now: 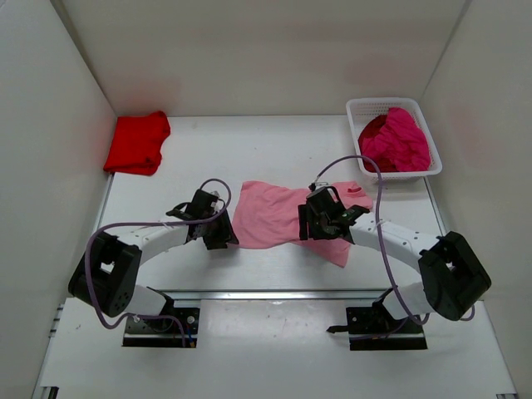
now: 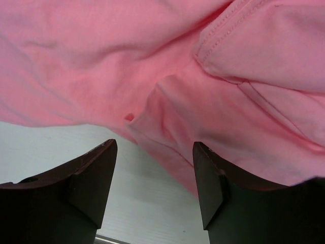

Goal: Fold and stack the t-shirts
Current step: Flatten out the tshirt

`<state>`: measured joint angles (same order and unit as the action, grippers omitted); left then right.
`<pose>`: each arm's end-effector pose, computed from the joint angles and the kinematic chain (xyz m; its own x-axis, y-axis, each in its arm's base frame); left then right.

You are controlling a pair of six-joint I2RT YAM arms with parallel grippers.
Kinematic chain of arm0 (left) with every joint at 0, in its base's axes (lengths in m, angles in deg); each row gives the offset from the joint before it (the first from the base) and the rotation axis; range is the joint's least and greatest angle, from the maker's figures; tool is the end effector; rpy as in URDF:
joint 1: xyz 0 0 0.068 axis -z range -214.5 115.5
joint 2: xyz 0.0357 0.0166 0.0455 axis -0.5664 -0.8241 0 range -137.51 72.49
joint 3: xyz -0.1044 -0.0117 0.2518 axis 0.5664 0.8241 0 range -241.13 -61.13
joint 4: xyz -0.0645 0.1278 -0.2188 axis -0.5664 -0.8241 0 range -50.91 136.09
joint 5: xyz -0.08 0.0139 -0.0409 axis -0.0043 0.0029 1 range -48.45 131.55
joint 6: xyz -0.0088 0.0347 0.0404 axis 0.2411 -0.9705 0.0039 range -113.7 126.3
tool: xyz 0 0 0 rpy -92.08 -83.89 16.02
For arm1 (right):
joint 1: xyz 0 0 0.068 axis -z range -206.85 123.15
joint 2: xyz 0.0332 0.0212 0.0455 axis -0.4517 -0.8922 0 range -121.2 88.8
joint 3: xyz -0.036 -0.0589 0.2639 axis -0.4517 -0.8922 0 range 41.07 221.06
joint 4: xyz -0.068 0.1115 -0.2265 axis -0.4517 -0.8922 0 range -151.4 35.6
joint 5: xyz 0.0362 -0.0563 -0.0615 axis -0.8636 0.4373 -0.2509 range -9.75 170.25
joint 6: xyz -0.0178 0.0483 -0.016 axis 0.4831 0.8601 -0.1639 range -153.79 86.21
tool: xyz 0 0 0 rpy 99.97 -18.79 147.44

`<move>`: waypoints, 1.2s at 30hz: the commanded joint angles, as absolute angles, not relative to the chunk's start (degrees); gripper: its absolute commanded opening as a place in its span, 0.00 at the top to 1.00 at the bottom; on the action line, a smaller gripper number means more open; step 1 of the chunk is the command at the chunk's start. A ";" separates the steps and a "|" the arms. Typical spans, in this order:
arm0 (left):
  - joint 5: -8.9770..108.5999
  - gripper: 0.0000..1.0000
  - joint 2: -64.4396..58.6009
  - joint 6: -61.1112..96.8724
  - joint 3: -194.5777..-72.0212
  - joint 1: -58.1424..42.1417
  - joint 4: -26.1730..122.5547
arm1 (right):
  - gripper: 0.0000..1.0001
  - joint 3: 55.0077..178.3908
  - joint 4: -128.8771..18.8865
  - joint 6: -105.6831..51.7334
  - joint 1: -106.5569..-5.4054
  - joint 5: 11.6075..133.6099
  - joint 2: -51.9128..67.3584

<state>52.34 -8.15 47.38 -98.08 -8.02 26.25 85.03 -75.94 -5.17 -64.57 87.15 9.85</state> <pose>0.2157 -0.1149 0.1506 -0.9409 -0.2524 -0.2260 -0.1399 0.8970 -0.4193 0.2121 0.1586 0.1900 -0.8451 -0.0523 -0.5320 -0.1710 0.9694 0.1762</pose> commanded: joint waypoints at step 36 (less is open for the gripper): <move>57.18 1.00 -0.82 48.41 -114.36 -16.82 20.35 | 1.00 108.08 -90.76 -9.35 -63.86 97.29 20.32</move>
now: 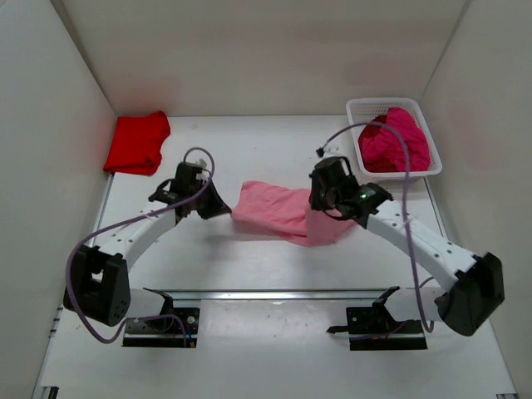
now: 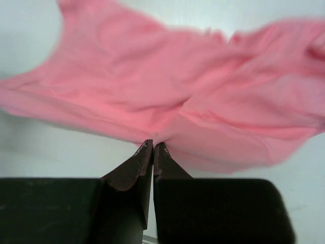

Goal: Fold and stack the t-shirts
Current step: Flatten out the tshirt

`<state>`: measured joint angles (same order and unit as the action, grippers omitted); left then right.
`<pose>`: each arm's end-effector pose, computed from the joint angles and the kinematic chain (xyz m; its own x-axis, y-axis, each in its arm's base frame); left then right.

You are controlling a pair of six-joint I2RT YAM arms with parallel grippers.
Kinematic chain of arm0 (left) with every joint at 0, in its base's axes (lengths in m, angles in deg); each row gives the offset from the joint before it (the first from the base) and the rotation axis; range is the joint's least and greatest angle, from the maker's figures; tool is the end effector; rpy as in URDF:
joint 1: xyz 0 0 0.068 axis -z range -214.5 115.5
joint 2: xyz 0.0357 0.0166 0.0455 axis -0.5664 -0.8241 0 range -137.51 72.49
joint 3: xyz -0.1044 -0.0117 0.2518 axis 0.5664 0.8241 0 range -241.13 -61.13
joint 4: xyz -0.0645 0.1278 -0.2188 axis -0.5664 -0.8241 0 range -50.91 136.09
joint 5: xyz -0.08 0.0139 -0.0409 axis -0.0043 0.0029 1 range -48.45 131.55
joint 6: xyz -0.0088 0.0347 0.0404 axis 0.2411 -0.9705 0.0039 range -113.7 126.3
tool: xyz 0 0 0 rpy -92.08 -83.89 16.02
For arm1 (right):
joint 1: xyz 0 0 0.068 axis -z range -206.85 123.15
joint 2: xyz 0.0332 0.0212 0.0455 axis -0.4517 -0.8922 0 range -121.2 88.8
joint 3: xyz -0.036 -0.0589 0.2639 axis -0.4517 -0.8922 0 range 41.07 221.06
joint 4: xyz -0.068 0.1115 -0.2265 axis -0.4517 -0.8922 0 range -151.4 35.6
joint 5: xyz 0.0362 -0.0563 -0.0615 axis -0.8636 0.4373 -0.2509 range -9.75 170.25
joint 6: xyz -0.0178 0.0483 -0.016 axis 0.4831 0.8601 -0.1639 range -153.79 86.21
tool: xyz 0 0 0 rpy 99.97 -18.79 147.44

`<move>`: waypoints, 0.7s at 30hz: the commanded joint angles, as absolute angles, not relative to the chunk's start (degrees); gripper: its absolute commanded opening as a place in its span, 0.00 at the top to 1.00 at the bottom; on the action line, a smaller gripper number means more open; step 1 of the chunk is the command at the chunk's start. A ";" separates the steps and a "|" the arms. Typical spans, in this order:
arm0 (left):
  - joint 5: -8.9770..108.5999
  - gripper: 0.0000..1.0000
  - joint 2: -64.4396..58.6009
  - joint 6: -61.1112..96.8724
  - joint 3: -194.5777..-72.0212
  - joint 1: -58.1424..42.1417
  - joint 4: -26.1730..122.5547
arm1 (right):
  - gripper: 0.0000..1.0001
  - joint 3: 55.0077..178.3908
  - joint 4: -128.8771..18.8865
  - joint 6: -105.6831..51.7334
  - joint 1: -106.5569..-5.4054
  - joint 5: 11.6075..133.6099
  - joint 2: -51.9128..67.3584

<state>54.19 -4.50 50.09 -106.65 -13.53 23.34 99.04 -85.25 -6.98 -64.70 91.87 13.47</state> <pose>0.2442 -0.1019 0.2058 -0.8712 -0.3892 -0.2993 -0.1858 0.8256 -0.5329 0.2235 0.1646 0.2718 -0.7488 -0.0222 -0.6624 -0.1762 0.9702 0.1666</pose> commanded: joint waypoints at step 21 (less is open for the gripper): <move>50.68 1.00 -14.34 48.48 -177.15 -34.50 9.87 | 1.00 152.45 -23.89 -95.51 -103.74 148.64 18.40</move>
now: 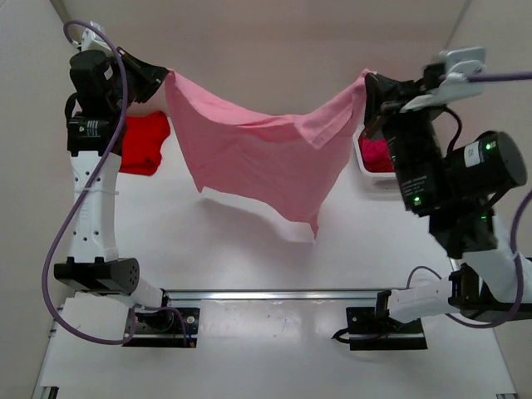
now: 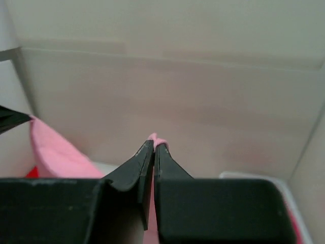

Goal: Fold and stack the t-shirts
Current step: Flatten out the tshirt

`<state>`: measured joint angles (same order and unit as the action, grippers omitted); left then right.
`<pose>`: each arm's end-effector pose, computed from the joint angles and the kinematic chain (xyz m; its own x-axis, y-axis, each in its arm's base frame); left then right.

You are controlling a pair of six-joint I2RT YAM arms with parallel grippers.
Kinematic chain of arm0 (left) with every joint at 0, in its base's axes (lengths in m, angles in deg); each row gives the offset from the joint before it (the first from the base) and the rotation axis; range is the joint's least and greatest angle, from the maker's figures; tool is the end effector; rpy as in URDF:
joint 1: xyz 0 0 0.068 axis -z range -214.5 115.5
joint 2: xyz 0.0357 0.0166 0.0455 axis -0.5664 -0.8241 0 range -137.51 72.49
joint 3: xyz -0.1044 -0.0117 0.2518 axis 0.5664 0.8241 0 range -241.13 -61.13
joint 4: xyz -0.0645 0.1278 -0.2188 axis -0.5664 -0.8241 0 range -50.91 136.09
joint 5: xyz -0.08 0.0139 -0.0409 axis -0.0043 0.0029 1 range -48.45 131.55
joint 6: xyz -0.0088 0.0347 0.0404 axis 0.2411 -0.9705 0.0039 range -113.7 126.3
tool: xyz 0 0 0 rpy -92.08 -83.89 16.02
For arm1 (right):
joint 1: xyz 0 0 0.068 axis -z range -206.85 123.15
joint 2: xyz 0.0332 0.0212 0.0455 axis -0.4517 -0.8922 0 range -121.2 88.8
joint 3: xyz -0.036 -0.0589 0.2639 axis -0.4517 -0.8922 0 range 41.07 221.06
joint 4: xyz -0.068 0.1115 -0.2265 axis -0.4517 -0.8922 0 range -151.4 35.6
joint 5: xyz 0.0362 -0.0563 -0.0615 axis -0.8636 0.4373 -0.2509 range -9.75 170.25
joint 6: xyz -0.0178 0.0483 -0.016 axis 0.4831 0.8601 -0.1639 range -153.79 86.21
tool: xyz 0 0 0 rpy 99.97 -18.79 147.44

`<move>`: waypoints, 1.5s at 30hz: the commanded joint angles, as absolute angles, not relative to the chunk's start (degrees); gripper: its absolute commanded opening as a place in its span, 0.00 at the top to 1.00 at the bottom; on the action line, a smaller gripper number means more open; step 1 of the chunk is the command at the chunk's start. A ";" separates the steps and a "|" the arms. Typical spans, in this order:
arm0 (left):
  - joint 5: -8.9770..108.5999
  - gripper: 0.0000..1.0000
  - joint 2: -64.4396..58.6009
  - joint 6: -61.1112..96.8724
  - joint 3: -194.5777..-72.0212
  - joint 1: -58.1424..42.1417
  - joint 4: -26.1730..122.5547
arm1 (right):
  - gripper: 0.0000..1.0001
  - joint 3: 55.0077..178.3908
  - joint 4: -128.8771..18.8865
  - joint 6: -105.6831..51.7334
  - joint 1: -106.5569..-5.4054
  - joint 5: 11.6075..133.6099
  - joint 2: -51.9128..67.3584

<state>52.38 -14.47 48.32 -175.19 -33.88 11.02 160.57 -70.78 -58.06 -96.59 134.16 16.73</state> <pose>0.3047 -0.0100 0.5271 -0.2346 -0.6549 -0.7184 0.0535 0.7292 -0.6823 0.0761 0.1230 0.6346 0.2913 0.0903 -0.9524 -0.2118 0.9769 0.0279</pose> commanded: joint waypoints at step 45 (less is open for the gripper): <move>42.18 1.00 0.04 37.95 -136.05 -30.20 13.12 | 1.00 101.74 -76.45 -14.54 -43.54 81.04 27.96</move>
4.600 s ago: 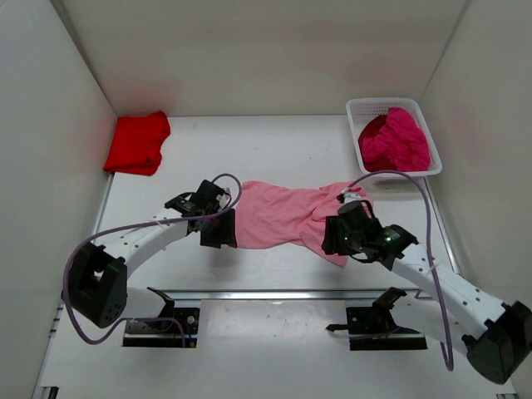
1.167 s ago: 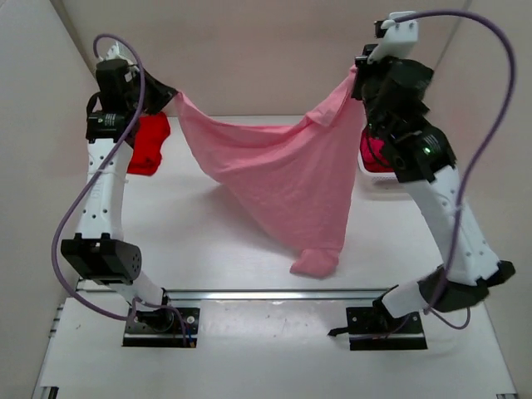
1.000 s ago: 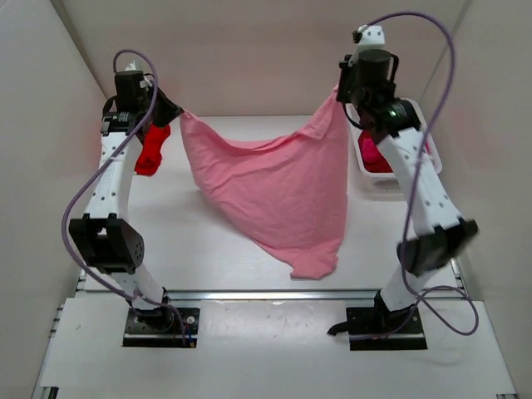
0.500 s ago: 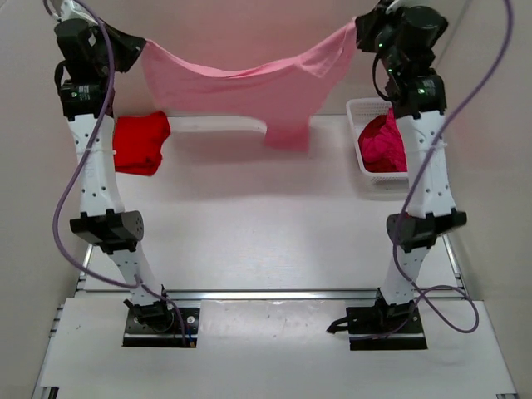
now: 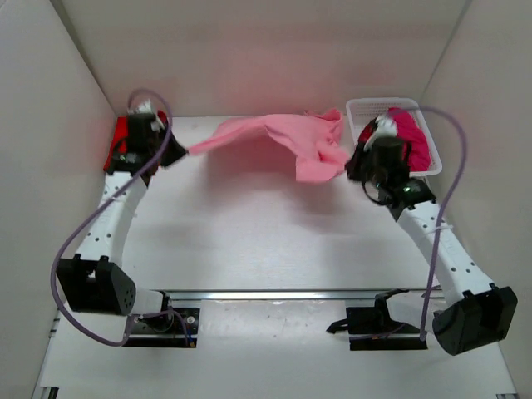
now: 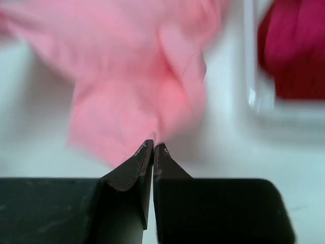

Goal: Fold and stack the t-shirts
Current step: Flatten out the tshirt

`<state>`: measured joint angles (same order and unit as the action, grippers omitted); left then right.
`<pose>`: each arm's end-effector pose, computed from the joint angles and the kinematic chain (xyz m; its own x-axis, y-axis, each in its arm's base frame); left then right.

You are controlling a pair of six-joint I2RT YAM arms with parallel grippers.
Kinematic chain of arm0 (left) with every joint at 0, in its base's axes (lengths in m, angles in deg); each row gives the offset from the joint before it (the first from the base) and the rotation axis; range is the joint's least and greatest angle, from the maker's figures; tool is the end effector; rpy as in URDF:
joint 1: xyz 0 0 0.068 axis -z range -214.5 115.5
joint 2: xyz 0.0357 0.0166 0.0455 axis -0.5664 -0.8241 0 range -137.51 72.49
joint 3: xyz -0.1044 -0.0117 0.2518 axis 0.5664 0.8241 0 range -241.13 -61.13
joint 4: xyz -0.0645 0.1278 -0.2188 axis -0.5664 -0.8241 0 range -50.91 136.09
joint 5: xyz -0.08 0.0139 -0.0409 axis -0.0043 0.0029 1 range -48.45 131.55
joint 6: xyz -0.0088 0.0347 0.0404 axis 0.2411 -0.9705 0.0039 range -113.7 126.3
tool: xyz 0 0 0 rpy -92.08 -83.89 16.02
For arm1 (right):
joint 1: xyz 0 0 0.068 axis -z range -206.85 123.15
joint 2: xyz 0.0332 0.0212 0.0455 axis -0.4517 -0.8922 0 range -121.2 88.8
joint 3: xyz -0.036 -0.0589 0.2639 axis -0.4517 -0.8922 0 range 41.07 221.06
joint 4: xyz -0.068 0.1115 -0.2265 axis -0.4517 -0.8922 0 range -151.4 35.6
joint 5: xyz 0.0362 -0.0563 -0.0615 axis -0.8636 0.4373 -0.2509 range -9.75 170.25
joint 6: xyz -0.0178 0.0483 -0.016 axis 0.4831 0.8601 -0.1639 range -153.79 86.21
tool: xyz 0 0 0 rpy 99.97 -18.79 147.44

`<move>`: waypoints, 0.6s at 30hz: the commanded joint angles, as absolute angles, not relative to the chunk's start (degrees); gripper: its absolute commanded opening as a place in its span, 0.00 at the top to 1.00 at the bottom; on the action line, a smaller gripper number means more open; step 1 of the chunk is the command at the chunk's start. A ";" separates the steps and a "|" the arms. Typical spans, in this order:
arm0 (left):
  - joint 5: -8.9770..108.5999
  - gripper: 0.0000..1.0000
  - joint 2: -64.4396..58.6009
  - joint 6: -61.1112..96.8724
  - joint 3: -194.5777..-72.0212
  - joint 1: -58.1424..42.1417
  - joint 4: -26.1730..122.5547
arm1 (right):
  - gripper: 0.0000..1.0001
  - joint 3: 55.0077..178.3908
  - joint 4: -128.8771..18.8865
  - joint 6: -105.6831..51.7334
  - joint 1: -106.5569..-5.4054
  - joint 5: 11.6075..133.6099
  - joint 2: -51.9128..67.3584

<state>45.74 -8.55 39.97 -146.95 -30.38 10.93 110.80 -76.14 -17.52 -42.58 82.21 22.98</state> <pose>0.3116 -0.0250 0.3992 -0.4943 -0.5187 -0.6976 -0.1675 0.8443 -0.5091 0.2473 0.0684 0.3973 -0.3501 0.1924 -0.9167 -0.1474 0.9552 0.2567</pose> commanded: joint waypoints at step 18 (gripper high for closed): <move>30.30 1.00 27.14 33.55 -104.46 -16.22 -4.43 | 1.00 79.03 -102.64 1.17 -63.32 87.81 48.29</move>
<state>32.73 27.95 34.14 -102.08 -17.11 -0.06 76.53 -97.34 -5.12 -61.12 84.35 50.13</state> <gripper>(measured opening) 0.019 0.006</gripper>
